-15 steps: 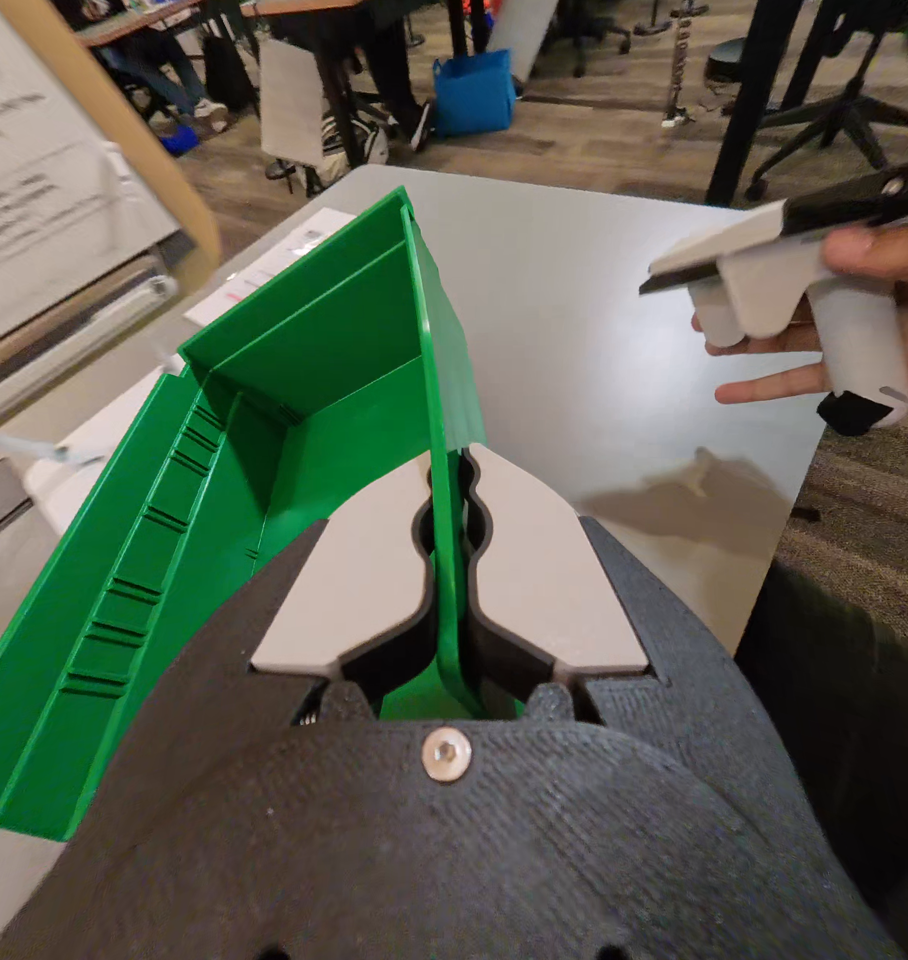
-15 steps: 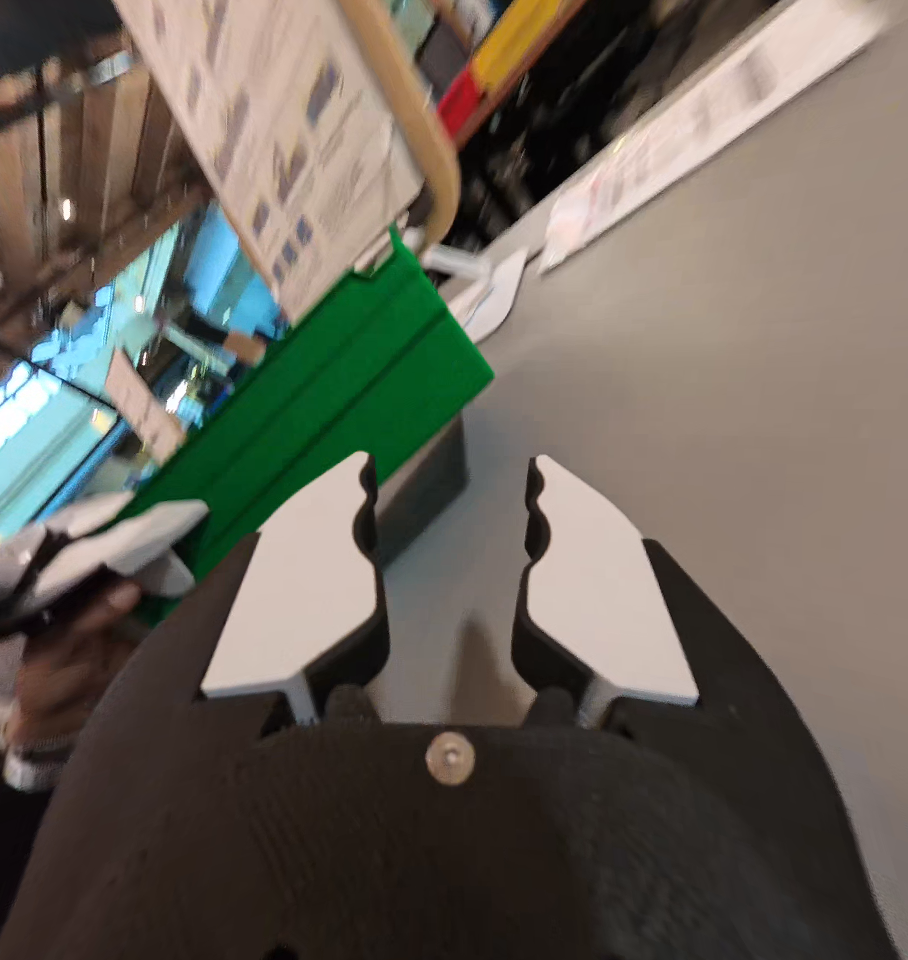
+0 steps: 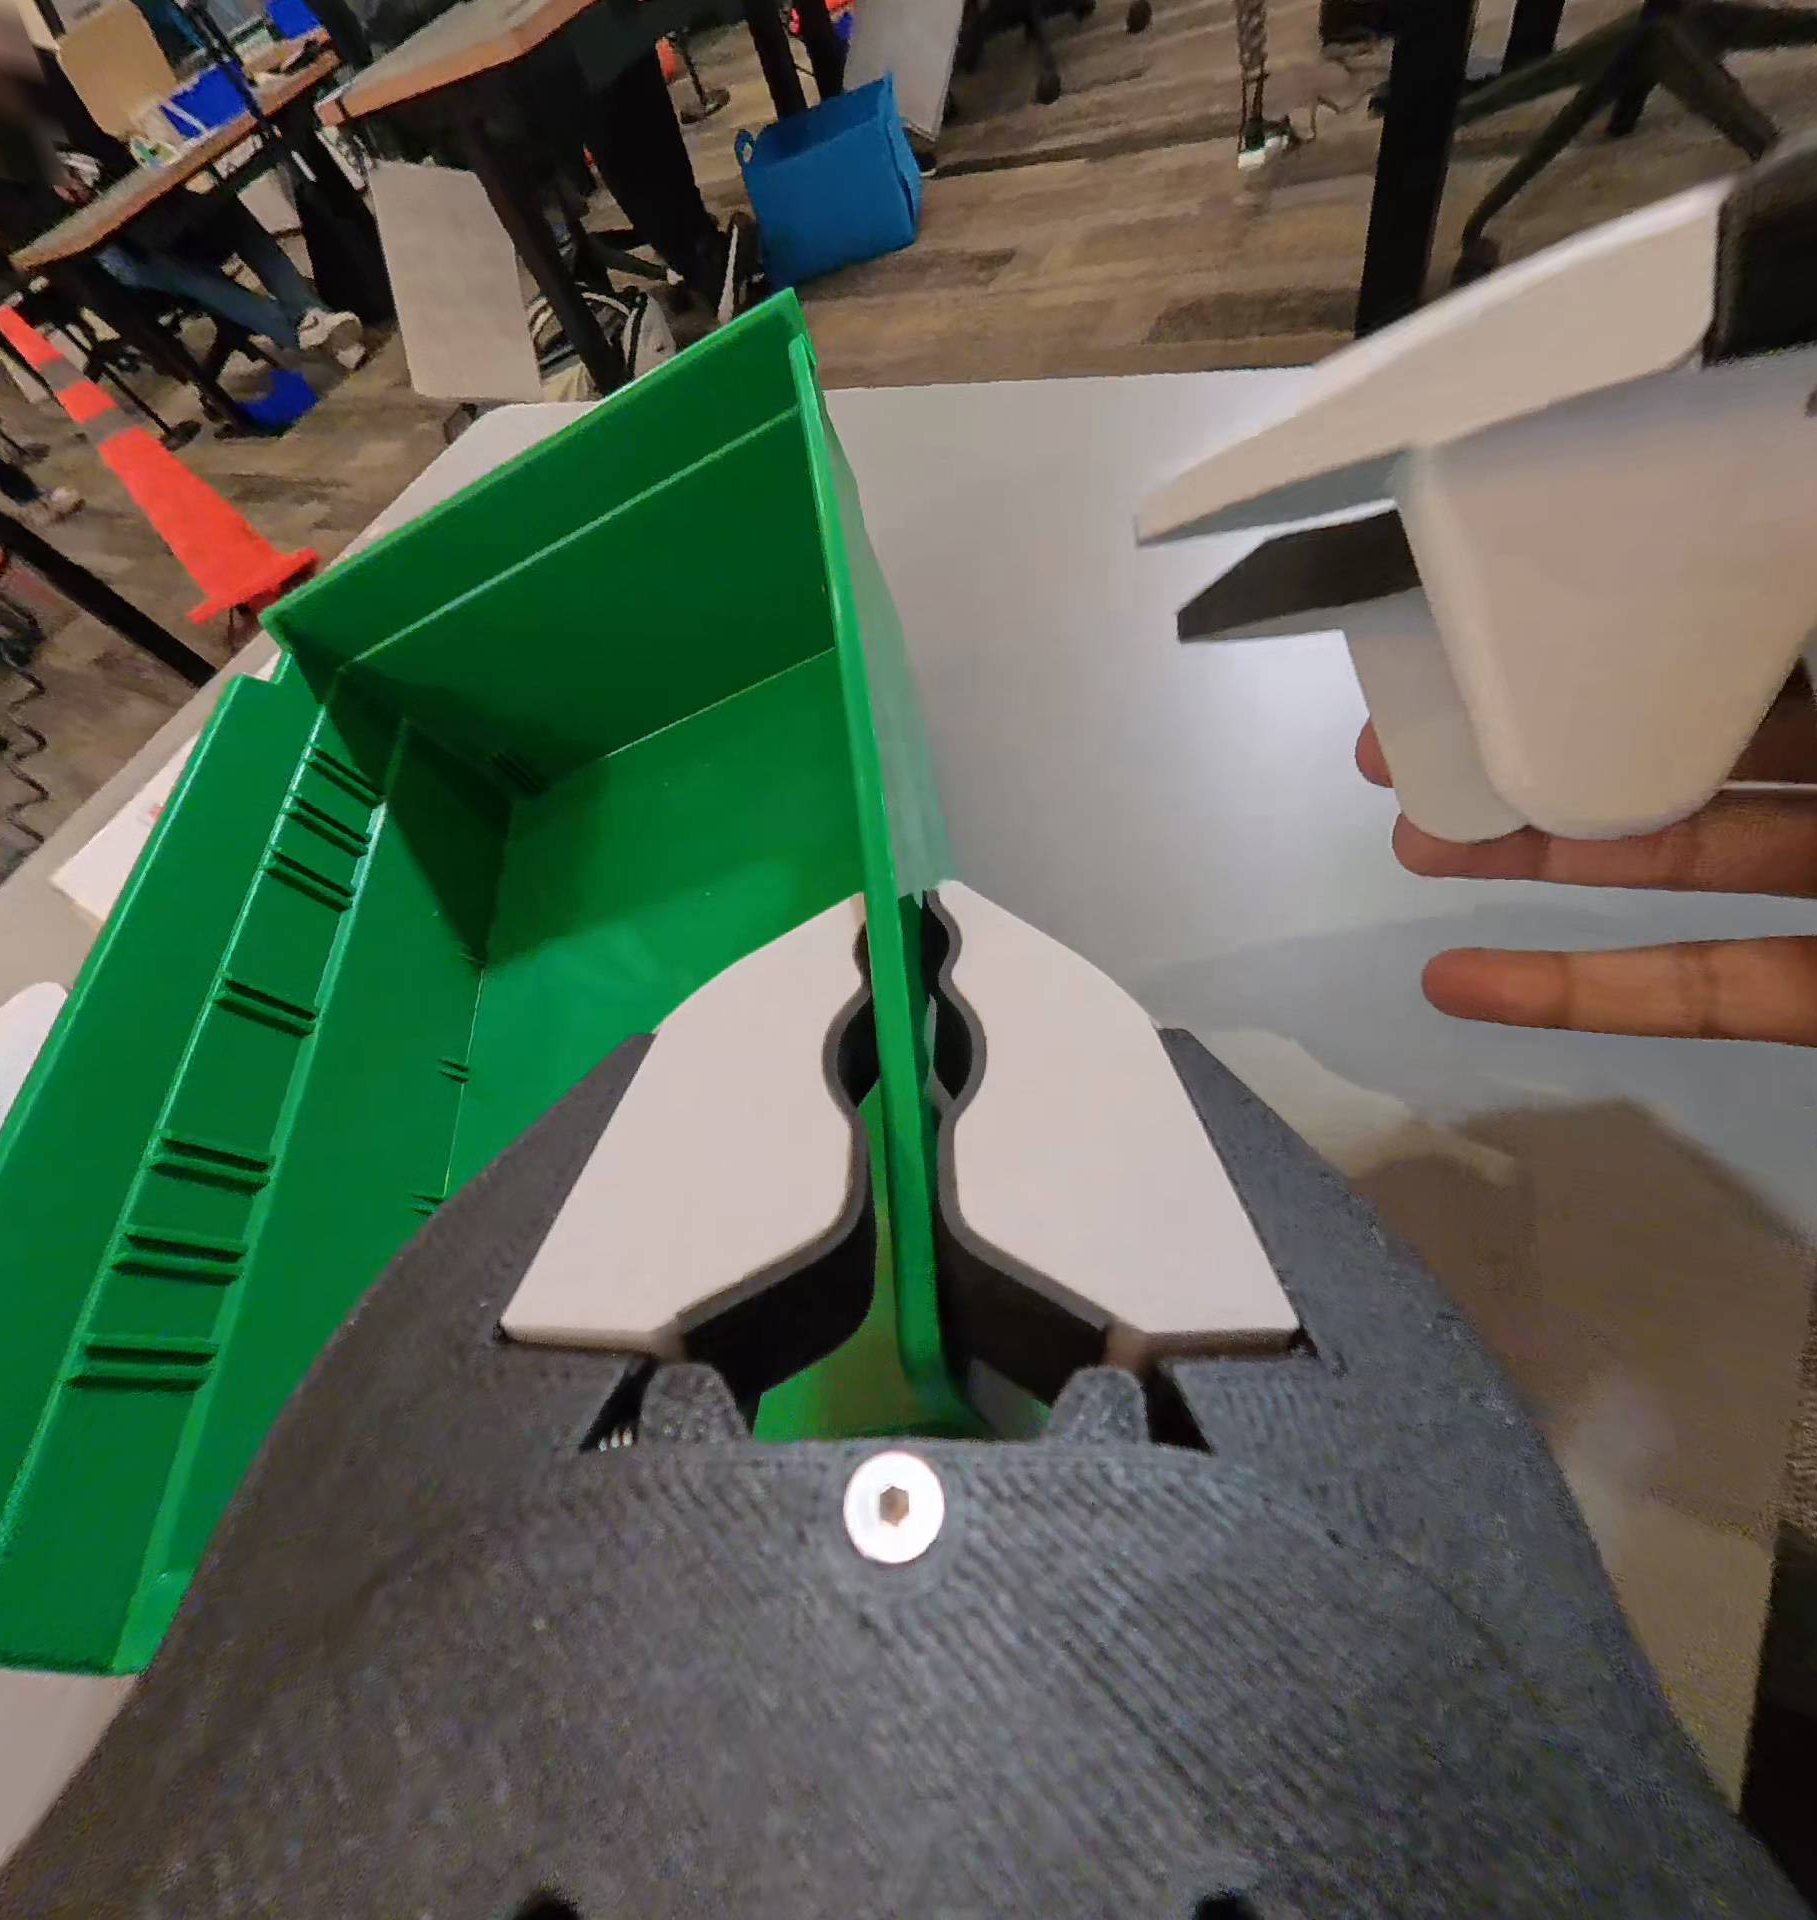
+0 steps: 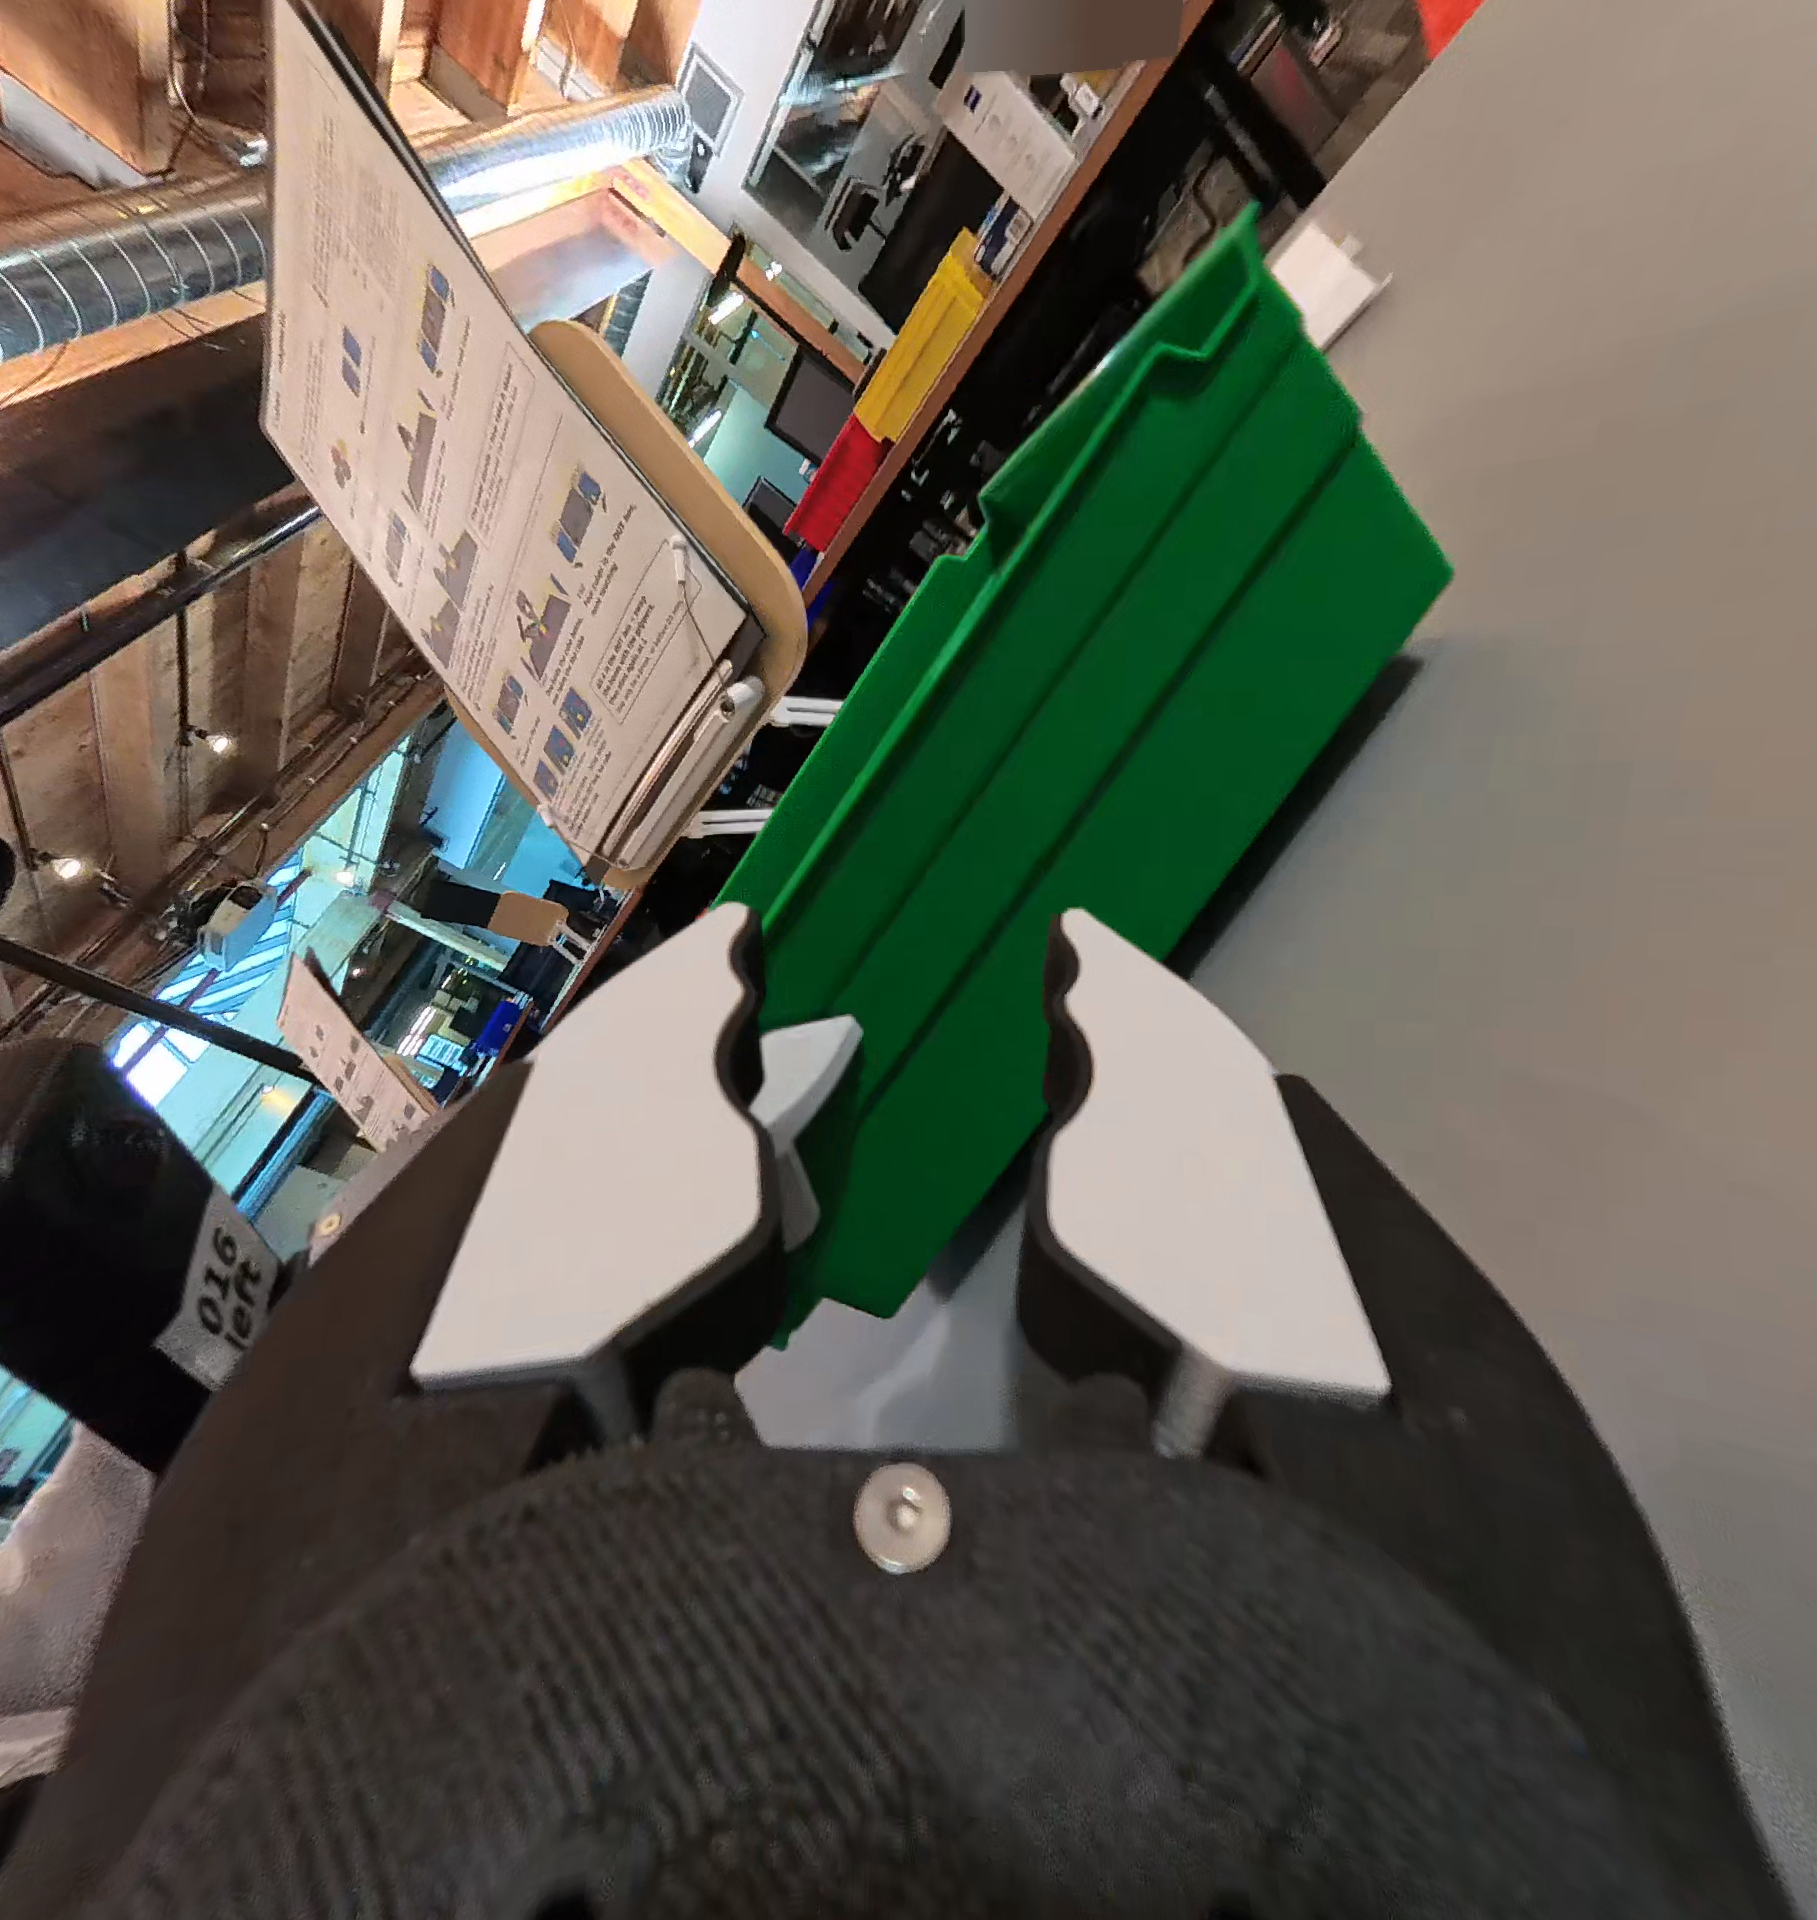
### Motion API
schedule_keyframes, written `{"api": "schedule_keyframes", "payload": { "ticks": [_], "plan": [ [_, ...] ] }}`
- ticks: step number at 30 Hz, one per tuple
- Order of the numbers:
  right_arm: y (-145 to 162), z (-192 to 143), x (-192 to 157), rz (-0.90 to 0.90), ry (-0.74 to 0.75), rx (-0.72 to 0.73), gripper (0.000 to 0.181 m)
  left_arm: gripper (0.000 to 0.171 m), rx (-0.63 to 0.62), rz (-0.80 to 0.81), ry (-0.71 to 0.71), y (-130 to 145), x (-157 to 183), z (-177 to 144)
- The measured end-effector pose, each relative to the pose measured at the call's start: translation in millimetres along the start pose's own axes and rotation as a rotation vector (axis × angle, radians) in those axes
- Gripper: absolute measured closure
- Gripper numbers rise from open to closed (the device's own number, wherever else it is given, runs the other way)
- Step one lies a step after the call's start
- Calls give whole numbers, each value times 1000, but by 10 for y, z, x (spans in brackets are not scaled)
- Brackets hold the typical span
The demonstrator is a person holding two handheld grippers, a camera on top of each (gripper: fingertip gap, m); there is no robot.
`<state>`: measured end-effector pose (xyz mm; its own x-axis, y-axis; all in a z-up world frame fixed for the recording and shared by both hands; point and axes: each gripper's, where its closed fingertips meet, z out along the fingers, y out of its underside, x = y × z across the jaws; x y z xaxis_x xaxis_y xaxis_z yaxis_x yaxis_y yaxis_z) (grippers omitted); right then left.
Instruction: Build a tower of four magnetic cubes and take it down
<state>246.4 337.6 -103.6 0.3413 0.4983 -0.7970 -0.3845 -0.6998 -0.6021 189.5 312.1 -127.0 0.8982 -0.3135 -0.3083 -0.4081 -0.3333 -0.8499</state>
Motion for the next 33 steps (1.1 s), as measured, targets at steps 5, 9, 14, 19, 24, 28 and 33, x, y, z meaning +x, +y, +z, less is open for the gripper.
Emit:
{"api": "schedule_keyframes", "payload": {
  "ticks": [5,9,14,19,24,28,33],
  "plan": [
    [50,-17,-11,-85,40,-22,128,164,12,29,-15,13,115,69],
    [109,-57,-71,-199,86,-38,125,125,51,39,-8,24,69,-213],
    [350,-29,-242,-427,200,-65,118,102,98,28,6,153,-264,-1032],
    [558,22,-574,-585,275,26,101,104,43,-14,-181,696,-955,-1736],
    [925,198,-305,-667,391,-132,103,104,-117,-88,-328,1633,-1292,-2229],
    [825,215,-61,-686,399,-172,143,106,-159,-150,-384,2017,-1367,-2548],
    [65,-98,484,-704,601,-87,176,110,-38,-191,-422,1864,-1490,-2816]
  ]
}}
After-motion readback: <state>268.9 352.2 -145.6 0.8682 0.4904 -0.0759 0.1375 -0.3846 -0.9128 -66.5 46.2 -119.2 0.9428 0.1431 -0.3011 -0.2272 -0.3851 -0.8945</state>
